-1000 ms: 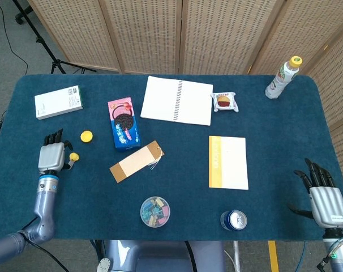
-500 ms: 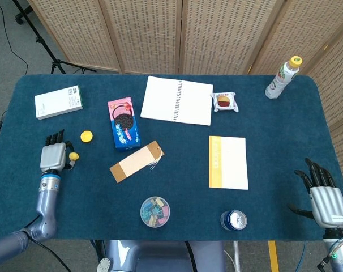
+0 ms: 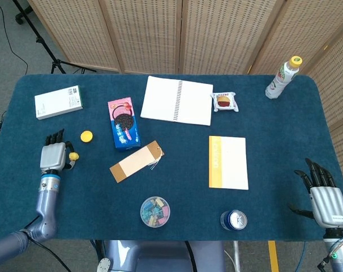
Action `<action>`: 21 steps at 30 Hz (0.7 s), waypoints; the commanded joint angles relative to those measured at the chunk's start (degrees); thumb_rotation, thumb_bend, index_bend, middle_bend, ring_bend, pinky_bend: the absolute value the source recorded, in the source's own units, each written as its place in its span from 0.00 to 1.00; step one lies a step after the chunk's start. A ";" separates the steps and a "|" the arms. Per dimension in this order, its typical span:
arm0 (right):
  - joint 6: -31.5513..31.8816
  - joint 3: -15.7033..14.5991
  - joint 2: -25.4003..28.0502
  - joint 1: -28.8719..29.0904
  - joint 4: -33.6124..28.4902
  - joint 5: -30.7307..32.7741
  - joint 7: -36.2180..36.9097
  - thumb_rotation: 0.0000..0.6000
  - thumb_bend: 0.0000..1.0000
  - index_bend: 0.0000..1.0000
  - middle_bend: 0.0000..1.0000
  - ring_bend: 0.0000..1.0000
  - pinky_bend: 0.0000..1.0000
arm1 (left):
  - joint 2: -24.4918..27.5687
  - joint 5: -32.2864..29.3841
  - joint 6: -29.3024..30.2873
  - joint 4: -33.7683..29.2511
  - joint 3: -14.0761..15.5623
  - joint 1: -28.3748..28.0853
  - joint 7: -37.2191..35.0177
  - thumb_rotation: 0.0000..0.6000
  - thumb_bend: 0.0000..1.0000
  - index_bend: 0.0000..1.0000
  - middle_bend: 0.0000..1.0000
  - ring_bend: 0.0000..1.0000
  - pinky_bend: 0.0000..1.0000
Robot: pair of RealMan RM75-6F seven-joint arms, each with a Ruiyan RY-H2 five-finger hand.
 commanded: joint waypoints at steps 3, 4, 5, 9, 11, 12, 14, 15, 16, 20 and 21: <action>-0.12 -0.04 -0.05 0.04 -0.01 0.02 -0.19 1.00 0.00 0.20 0.00 0.00 0.09 | 0.87 0.57 0.83 -1.00 -0.76 0.09 -0.81 1.00 0.28 0.58 0.00 0.00 0.04; -0.12 -0.04 -0.07 0.05 -0.01 0.00 -0.22 1.00 0.00 0.20 0.00 0.00 0.09 | 1.14 0.55 0.91 -1.21 -0.97 0.06 -0.90 1.00 0.28 0.58 0.00 0.00 0.04; -0.13 -0.05 -0.08 0.05 -0.01 -0.01 -0.23 1.00 0.00 0.20 0.00 0.00 0.09 | 1.32 0.51 0.97 -1.32 -1.13 0.02 -0.89 1.00 0.28 0.58 0.00 0.00 0.04; -0.09 -0.03 -0.09 0.03 0.01 0.02 -0.20 1.00 0.00 0.20 0.00 0.00 0.09 | 2.09 0.01 1.02 -1.38 -2.10 -0.45 -0.67 1.00 0.28 0.58 0.00 0.00 0.04; -0.19 -0.02 -0.10 0.05 0.06 0.12 -0.17 1.00 0.00 0.20 0.00 0.00 0.09 | 2.35 -0.30 0.89 -1.31 -2.67 -0.83 -0.61 1.00 0.28 0.58 0.00 0.00 0.04; -0.27 -0.01 -0.11 0.07 0.10 0.18 -0.16 1.00 0.00 0.20 0.00 0.00 0.09 | 2.45 -0.45 0.79 -1.25 -3.00 -1.07 -0.63 1.00 0.28 0.58 0.00 0.00 0.04; -0.51 0.03 -0.13 0.15 0.19 0.40 -0.12 1.00 0.00 0.20 0.00 0.00 0.09 | 2.58 -0.78 0.52 -0.83 -3.77 -1.79 -0.49 1.00 0.28 0.58 0.00 0.00 0.04; -0.69 0.06 -0.16 0.21 0.26 0.56 -0.09 1.00 0.00 0.20 0.00 0.00 0.09 | 2.57 -1.18 0.14 -0.41 -4.22 -2.32 -0.27 1.00 0.28 0.58 0.00 0.00 0.04; -0.80 0.09 -0.19 0.24 0.31 0.68 -0.07 1.00 0.00 0.20 0.00 0.00 0.09 | 2.54 -1.55 -0.20 -0.10 -4.56 -2.71 -0.13 1.00 0.28 0.58 0.00 0.00 0.04; -1.70 0.34 -0.31 0.60 0.68 1.51 0.10 1.00 0.00 0.20 0.00 0.00 0.09 | 1.87 -2.87 -1.90 2.25 -5.70 -4.61 0.41 1.00 0.28 0.58 0.00 0.00 0.04; -1.90 0.40 -0.35 0.69 0.77 1.69 0.13 1.00 0.00 0.20 0.00 0.00 0.09 | 1.61 -3.07 -2.24 2.84 -5.82 -4.95 0.42 1.00 0.28 0.58 0.00 0.00 0.04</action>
